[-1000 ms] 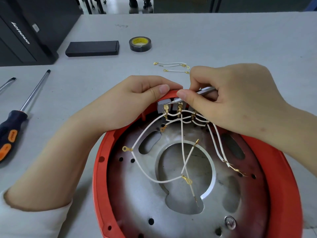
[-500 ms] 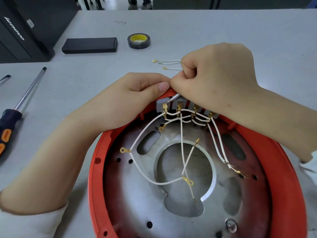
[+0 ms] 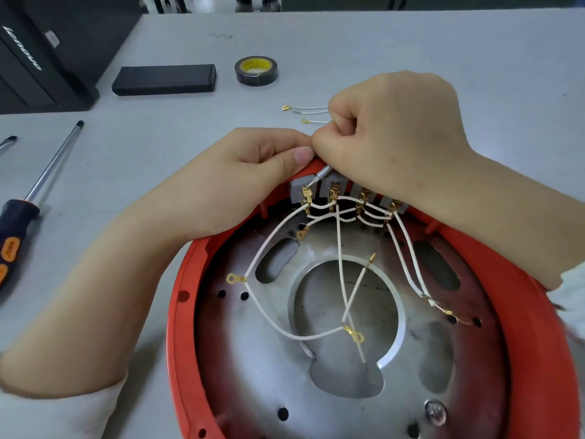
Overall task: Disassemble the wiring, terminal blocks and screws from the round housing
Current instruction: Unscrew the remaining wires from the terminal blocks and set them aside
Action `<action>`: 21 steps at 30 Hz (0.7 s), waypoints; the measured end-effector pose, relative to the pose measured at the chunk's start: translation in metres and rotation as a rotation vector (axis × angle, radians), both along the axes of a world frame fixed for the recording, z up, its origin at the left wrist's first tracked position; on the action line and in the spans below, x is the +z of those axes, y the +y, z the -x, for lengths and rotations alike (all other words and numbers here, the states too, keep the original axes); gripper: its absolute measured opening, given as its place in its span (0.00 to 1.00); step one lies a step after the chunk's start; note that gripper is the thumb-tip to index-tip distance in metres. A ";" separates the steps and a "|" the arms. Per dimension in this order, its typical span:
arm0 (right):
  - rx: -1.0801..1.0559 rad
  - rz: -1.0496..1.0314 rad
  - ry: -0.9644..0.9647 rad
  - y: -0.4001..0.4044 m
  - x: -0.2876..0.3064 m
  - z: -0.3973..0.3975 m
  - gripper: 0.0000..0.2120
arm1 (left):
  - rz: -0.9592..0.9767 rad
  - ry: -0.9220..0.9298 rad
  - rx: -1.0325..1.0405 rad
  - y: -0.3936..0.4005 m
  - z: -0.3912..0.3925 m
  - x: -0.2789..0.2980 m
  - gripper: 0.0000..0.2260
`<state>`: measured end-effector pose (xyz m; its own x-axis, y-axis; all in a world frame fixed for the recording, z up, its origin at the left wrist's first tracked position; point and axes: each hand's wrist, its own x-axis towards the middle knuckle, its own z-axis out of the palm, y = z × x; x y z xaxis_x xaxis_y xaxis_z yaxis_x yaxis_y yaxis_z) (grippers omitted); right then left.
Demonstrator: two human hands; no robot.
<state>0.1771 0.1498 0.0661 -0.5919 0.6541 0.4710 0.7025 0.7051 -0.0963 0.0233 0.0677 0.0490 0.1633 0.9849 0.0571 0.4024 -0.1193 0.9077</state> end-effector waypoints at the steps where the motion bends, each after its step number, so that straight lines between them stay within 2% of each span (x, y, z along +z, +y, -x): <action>1: -0.022 -0.007 0.028 0.000 0.000 -0.001 0.16 | -0.006 -0.008 -0.008 0.000 -0.001 0.000 0.13; 21: -0.020 -0.113 0.047 -0.010 0.002 -0.003 0.14 | -0.018 0.010 0.000 0.000 -0.001 0.000 0.12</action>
